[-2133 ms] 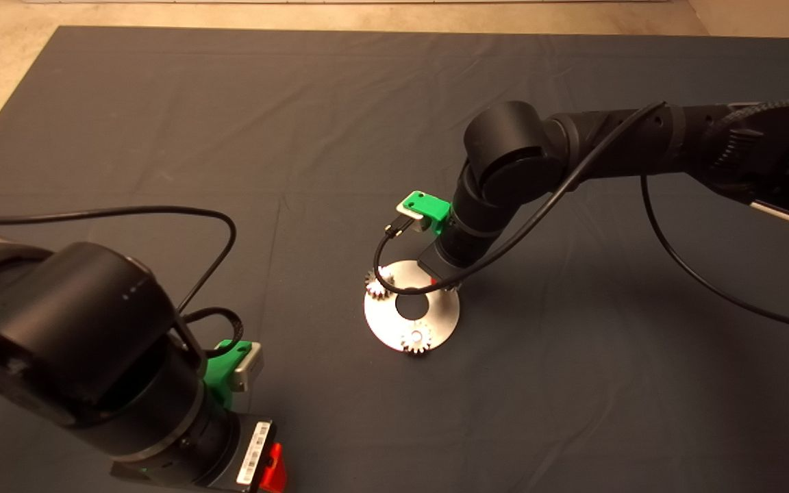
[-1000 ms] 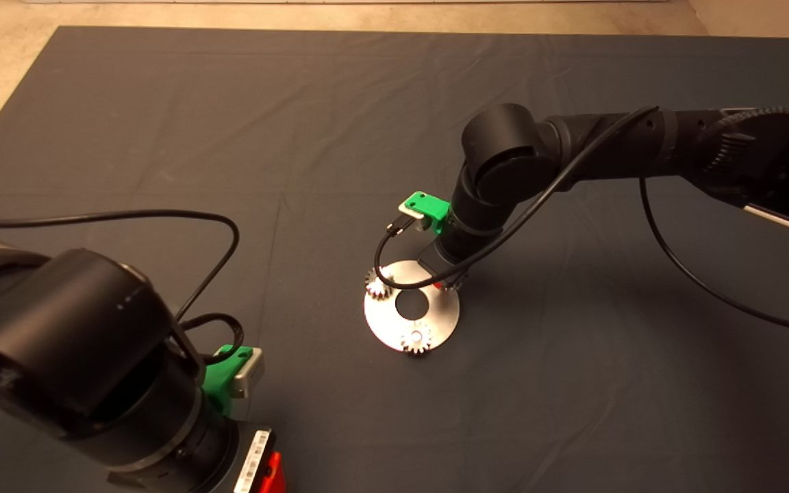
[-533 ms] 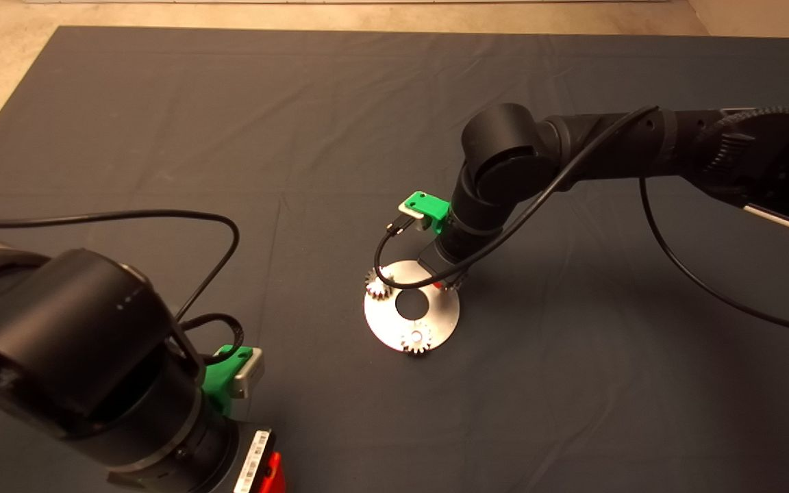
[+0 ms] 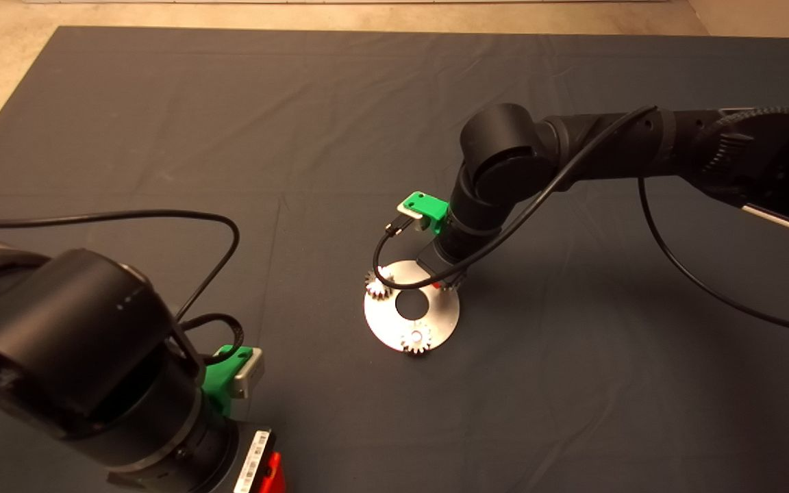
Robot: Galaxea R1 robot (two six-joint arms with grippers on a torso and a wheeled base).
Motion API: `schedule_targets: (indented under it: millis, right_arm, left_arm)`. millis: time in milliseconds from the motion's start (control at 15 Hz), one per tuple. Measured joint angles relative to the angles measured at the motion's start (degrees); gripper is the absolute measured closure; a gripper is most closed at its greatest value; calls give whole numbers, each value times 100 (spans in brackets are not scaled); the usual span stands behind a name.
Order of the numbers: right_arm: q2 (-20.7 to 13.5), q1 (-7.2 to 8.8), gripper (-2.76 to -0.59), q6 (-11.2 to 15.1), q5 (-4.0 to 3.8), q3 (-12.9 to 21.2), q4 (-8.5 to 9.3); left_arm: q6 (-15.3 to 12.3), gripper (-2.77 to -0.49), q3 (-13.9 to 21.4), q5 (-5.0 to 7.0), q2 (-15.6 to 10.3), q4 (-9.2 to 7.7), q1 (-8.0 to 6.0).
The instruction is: Install three planetary gears onto the carrier pins
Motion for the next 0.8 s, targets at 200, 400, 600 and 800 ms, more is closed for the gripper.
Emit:
schedule_targets:
  millis: [200,400,600,800]
  right_arm:
    - [6,0,-107,0,-2,-2,0]
    - [7,0,-107,1,-2,-2,0]
    - [7,0,-107,0,0,-73,0]
    - [5,0,-107,0,0,-135,0]
  left_arm:
    - [0,-233,0,-2,1,0,0]
    - [-1,-233,0,-2,1,0,0]
    - [-1,-233,0,-2,1,0,0]
    - [-1,-233,0,0,0,0,0]
